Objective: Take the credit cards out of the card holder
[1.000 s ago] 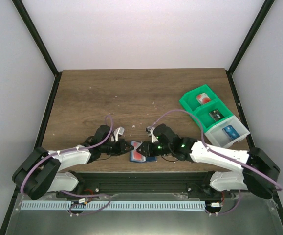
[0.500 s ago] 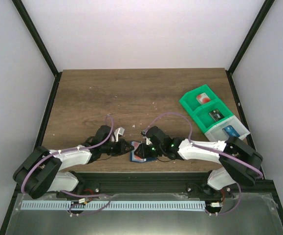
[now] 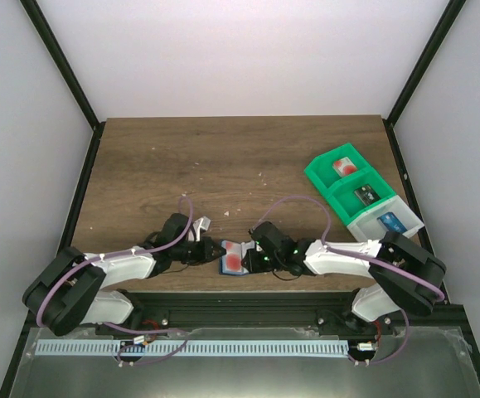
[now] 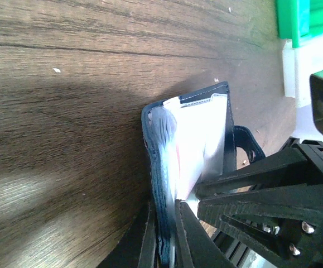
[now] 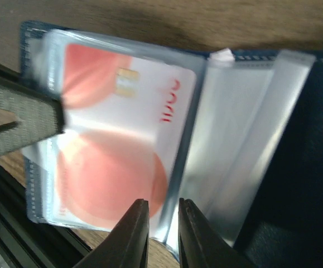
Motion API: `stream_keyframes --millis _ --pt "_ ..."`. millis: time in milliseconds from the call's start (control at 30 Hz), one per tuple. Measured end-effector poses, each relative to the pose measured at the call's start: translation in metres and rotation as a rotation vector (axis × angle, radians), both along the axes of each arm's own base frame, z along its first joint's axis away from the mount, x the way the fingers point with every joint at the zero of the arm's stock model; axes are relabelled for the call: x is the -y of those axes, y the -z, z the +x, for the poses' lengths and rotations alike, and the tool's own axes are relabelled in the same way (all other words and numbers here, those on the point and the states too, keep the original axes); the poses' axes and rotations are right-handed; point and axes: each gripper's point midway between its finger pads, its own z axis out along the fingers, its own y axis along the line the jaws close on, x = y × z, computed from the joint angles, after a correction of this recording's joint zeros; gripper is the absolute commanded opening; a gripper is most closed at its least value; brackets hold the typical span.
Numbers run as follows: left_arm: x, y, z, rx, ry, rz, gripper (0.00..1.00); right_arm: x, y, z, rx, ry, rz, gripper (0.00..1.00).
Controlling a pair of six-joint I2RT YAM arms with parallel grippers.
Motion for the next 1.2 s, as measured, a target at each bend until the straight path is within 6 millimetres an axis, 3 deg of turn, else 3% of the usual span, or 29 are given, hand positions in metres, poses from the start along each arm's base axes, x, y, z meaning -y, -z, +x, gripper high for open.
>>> stream_keyframes --millis 267,500,667,733,833,1000,1200 --pt "-0.016 0.011 -0.001 0.009 -0.031 0.097 0.37 0.012 0.009 -0.007 -0.02 0.009 0.08 0.17" --pt "-0.024 -0.016 0.005 0.089 -0.074 0.1 0.42 0.007 0.004 -0.007 -0.051 0.003 0.185 0.17" --pt "-0.02 -0.031 0.008 0.117 -0.077 0.058 0.17 0.005 0.001 -0.009 -0.067 0.004 0.229 0.16" --pt "-0.017 -0.031 0.007 0.114 -0.072 0.04 0.07 0.004 -0.001 -0.008 -0.071 0.007 0.244 0.16" --pt "-0.015 -0.021 0.004 0.089 -0.062 0.03 0.01 0.004 -0.004 -0.006 -0.075 0.014 0.264 0.16" --pt "-0.017 0.013 -0.011 0.002 -0.03 0.056 0.0 0.001 -0.007 -0.005 -0.079 0.009 0.281 0.16" --pt "-0.014 0.024 -0.013 -0.018 -0.011 0.054 0.0 -0.003 -0.004 0.001 -0.083 0.017 0.27 0.16"
